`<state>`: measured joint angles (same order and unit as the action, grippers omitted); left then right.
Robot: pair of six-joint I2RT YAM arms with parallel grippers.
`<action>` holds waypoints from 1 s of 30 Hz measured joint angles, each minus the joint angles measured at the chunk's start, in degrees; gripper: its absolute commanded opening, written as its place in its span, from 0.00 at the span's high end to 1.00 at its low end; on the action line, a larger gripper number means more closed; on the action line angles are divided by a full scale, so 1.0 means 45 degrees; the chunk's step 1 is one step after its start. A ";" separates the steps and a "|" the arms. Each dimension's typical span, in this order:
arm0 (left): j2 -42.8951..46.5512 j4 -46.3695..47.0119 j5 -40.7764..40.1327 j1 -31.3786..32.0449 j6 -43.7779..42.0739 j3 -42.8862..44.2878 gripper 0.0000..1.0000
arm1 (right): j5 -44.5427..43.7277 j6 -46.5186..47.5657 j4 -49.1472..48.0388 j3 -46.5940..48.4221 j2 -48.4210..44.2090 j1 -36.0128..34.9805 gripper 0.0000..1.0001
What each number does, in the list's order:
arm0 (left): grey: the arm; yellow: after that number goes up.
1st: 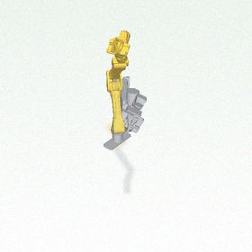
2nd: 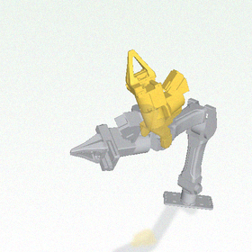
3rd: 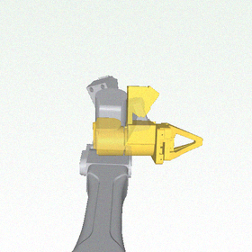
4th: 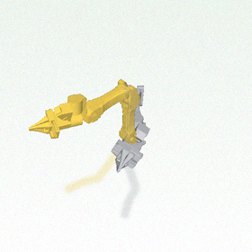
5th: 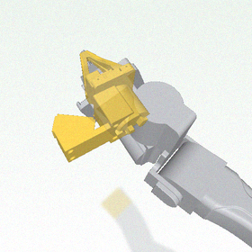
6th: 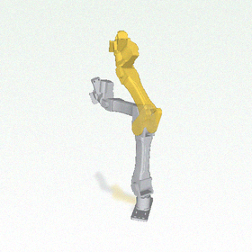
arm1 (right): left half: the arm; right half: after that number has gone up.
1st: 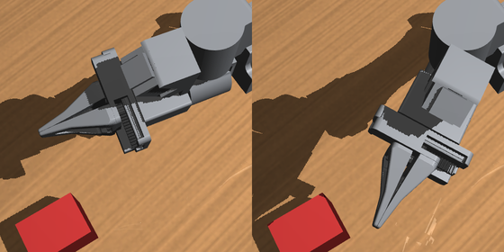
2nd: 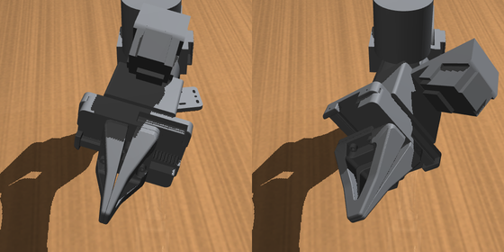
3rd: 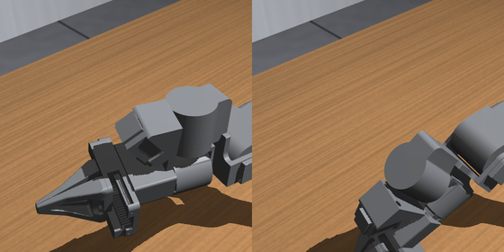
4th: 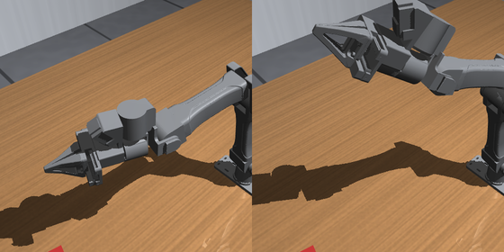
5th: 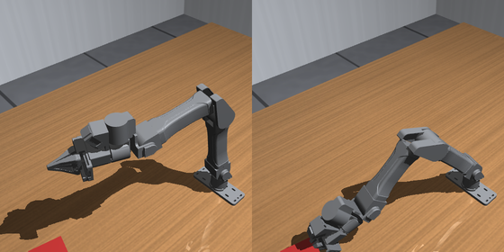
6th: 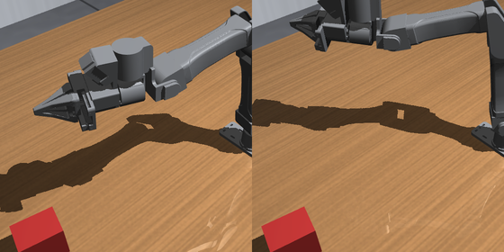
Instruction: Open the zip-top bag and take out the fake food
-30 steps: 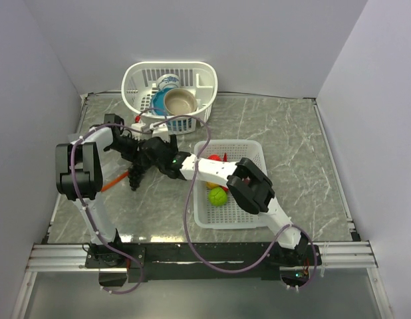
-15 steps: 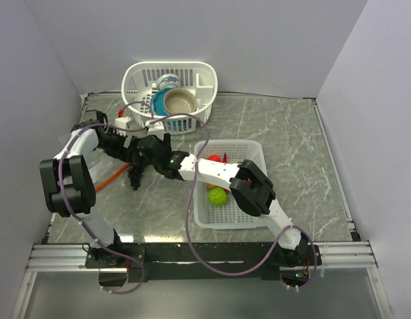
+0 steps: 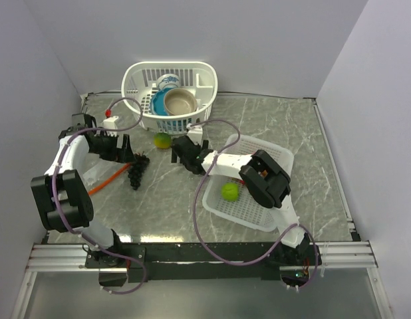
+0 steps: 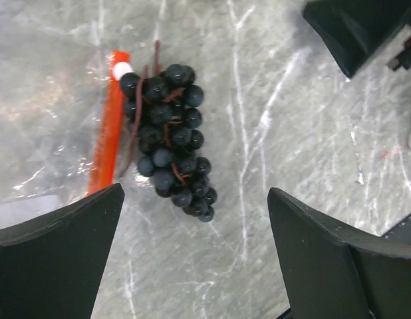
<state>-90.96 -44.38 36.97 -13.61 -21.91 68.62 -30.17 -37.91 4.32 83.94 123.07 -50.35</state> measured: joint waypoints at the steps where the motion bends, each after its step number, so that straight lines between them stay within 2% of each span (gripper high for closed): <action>1: 0.0000 -0.0039 0.0092 0.0019 0.0010 -0.0015 0.03 | 0.0000 0.0005 0.0068 0.0393 0.0097 0.0019 0.00; 5: 0.0019 -0.0102 0.0296 0.0136 -0.0087 -0.0287 0.03 | 0.0194 0.0058 0.0063 0.1807 0.0262 -0.0165 0.00; 12: 0.0044 0.0486 -0.0141 0.0636 -0.0228 -0.1846 0.03 | 0.0855 0.0403 -0.0495 0.2244 0.0461 -0.0389 0.00; 17: 0.0044 0.1209 -0.0636 0.0874 -0.0282 -0.2370 0.03 | 0.1083 0.0714 0.0136 0.4653 0.1899 -0.0398 0.00; 29: -0.0155 0.3385 -0.1953 0.1438 -0.0214 -0.3191 0.01 | 0.0913 0.0947 0.1875 0.8233 0.4182 -0.0340 0.00; 30: -0.0209 0.3536 -0.2030 0.1438 -0.0189 -0.3220 0.08 | 0.0918 0.0923 0.1967 0.8335 0.4294 -0.0321 0.00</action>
<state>-91.90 -28.47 27.83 -7.14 -22.76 54.13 -26.04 -33.76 13.17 121.45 142.39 -51.79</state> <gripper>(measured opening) 0.983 0.999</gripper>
